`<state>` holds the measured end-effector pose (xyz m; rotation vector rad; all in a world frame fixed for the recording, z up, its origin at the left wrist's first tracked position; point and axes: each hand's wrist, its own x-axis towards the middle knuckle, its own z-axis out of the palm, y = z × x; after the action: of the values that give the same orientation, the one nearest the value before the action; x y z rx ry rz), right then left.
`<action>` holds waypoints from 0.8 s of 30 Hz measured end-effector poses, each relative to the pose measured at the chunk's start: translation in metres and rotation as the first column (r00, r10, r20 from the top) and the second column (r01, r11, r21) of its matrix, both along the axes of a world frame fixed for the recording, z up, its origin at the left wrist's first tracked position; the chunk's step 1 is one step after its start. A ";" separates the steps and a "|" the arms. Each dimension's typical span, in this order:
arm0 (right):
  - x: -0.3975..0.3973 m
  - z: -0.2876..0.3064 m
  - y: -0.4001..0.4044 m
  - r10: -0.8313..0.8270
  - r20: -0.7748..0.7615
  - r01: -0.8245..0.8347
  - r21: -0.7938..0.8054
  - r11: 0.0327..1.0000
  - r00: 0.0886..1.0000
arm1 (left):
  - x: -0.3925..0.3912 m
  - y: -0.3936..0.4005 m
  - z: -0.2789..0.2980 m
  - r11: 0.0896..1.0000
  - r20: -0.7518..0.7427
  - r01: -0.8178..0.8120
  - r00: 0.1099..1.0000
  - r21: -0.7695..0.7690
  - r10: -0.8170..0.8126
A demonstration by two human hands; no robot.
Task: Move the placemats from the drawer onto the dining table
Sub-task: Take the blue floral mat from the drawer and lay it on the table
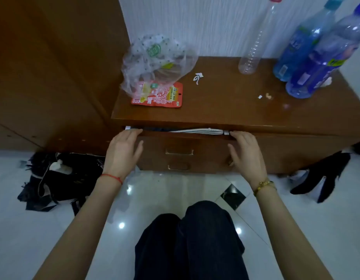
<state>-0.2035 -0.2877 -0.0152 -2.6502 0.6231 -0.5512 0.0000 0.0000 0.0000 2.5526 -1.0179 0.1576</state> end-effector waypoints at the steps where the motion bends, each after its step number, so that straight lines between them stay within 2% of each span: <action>1: 0.001 -0.008 0.000 0.003 0.015 -0.002 -0.028 1.000 1.000 | 0.002 0.000 -0.009 1.000 0.017 -0.001 1.000 -0.004 0.001; 4: 0.005 -0.024 -0.001 -0.011 0.021 0.014 -0.119 0.993 1.000 | 0.009 0.000 -0.029 1.000 0.086 -0.021 0.996 0.003 0.021; 8: 0.007 -0.036 -0.002 -0.029 0.067 0.040 -0.155 0.987 0.997 | 0.019 0.000 -0.043 0.999 0.134 -0.037 0.990 -0.016 0.039; 24: -0.070 -0.041 0.062 -0.040 0.205 0.059 -0.086 0.995 0.978 | -0.058 0.063 -0.048 0.989 0.125 0.008 0.992 -0.145 0.010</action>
<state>-0.2740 -0.2259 -0.0563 -2.6226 0.6161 -0.8723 -0.0581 0.0634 -0.0479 2.4362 -1.0113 0.3827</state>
